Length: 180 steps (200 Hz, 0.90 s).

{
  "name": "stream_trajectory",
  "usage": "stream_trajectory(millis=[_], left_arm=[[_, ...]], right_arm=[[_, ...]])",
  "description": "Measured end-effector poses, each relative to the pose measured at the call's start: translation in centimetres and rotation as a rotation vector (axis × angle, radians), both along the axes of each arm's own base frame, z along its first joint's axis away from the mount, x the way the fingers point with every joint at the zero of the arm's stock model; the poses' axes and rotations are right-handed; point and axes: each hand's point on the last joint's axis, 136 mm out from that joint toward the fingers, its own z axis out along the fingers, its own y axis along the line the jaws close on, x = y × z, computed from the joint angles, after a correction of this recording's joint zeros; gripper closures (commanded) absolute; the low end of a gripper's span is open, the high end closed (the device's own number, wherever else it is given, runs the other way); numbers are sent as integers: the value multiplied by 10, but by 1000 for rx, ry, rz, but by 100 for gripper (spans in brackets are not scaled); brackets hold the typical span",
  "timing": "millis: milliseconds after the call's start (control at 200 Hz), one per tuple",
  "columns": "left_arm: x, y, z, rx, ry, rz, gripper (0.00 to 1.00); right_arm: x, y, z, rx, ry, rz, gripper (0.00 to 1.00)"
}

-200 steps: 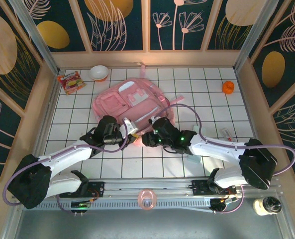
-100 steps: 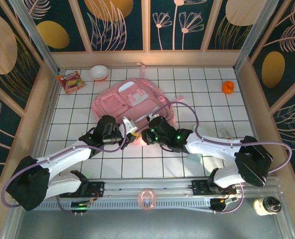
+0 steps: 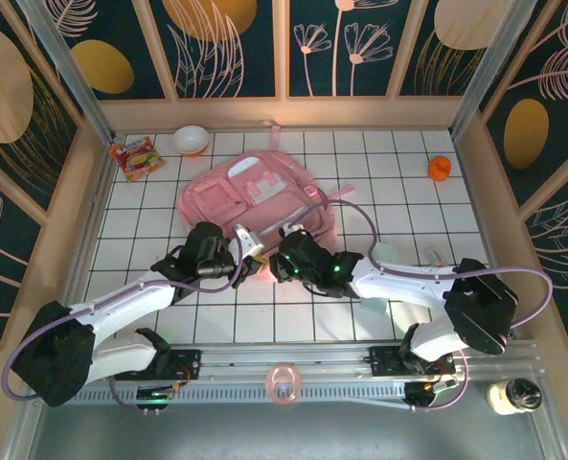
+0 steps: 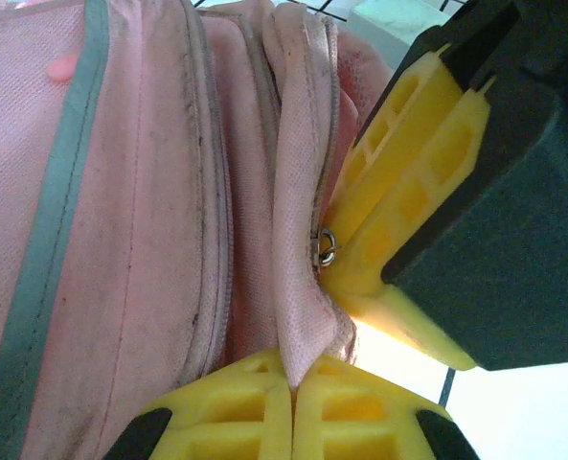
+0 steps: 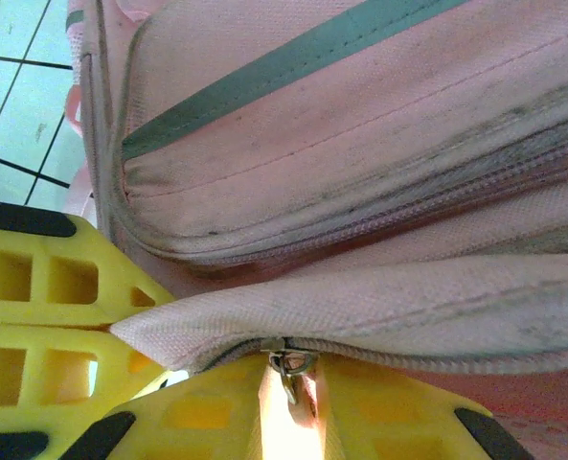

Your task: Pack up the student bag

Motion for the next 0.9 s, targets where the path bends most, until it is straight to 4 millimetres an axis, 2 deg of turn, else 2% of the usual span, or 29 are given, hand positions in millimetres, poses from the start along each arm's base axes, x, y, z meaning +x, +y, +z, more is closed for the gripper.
stream_trajectory(millis=[165, 365, 535, 726, 801, 901], left_arm=[[3, 3, -1, 10, 1, 23, 100], [6, 8, 3, 45, -36, 34, 100], [10, 15, 12, 105, -87, 36, 100], [10, 32, 6, 183, -102, 68, 100], [9, 35, 5, 192, -92, 81, 79], [11, 40, 10, 153, -42, 158, 60]], right_arm=[[4, 2, -3, -22, 5, -30, 100], [2, -5, 6, -32, -1, -45, 100], [2, -24, 20, -12, -5, -45, 100], [0, -37, 15, -30, 17, -20, 100], [-4, -34, 14, -22, 31, 2, 100], [-10, -30, 10, -21, 52, 26, 100]])
